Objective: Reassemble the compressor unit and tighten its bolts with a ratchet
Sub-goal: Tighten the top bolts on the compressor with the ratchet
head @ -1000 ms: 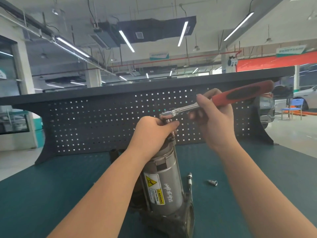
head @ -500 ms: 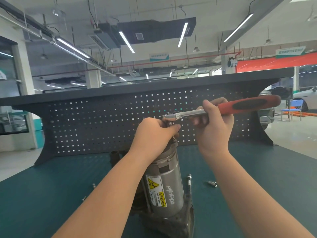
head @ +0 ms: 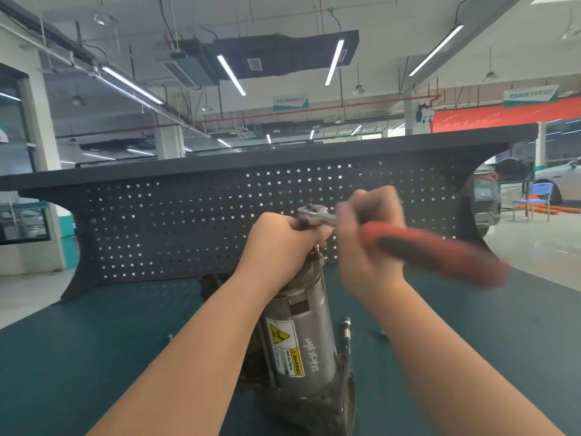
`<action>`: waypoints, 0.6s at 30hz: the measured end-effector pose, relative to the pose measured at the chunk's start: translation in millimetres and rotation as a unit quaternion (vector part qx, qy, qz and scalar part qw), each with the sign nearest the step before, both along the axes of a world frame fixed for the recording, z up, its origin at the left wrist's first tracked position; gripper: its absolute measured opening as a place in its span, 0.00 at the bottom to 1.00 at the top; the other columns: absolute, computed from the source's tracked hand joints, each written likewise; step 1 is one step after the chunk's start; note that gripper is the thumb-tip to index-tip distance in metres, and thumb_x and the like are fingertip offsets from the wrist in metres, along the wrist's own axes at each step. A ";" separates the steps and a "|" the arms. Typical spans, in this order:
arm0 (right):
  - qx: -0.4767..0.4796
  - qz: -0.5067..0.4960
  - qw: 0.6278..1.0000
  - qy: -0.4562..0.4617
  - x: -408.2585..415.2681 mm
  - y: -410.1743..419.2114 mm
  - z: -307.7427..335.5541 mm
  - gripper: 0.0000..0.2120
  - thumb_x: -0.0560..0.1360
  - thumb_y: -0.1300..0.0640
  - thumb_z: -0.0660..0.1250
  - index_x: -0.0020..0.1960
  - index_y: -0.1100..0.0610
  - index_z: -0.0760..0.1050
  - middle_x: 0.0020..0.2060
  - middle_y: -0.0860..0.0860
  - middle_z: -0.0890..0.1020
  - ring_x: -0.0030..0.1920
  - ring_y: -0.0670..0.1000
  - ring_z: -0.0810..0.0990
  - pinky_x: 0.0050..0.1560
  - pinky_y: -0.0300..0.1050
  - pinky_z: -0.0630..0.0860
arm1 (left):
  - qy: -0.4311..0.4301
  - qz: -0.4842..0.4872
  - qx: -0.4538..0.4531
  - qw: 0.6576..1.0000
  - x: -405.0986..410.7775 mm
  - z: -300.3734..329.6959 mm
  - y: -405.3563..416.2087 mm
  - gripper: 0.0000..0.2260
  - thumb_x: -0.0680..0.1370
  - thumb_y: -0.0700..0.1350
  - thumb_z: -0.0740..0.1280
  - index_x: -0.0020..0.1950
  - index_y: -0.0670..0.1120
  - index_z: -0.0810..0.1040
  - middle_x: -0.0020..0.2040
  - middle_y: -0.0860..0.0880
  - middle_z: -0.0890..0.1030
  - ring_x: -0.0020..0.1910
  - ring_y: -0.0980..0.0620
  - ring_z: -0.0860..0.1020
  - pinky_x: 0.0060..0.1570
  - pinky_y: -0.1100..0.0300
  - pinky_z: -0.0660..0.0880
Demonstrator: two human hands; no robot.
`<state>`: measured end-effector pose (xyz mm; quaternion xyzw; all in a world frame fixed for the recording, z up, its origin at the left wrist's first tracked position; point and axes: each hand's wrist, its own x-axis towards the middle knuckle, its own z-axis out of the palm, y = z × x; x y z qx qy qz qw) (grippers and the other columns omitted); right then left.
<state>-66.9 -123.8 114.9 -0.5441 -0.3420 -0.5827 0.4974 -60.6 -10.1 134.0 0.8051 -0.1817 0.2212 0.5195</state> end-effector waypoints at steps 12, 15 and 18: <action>0.079 -0.087 0.993 -0.018 4.6 -8.7 8.7 0.15 0.72 0.60 0.63 0.33 0.46 0.64 0.24 0.40 0.63 0.26 0.39 0.65 0.31 0.30 0.64 | 0.014 -0.030 -0.022 0.999 5.1 0.4 -0.2 0.11 0.75 0.45 0.72 0.34 0.42 0.83 0.26 0.47 0.80 0.22 0.59 0.75 0.25 0.70 0.70; -0.101 -0.181 0.978 0.034 10.4 -2.2 1.6 0.19 0.66 0.67 0.66 0.30 0.45 0.63 0.22 0.37 0.66 0.27 0.34 0.67 0.35 0.27 0.65 | 0.010 -0.011 0.039 0.999 7.0 4.6 -1.6 0.19 0.76 0.34 0.66 0.28 0.50 0.73 0.20 0.57 0.72 0.23 0.61 0.71 0.29 0.69 0.69; -0.016 -0.029 0.999 0.014 10.1 6.5 -6.9 0.20 0.71 0.67 0.66 0.38 0.43 0.64 0.28 0.34 0.73 0.33 0.28 0.73 0.38 0.21 0.67 | -0.008 -0.013 0.034 0.999 1.8 3.0 -0.4 0.16 0.75 0.39 0.67 0.27 0.48 0.74 0.20 0.54 0.73 0.21 0.62 0.70 0.25 0.69 0.66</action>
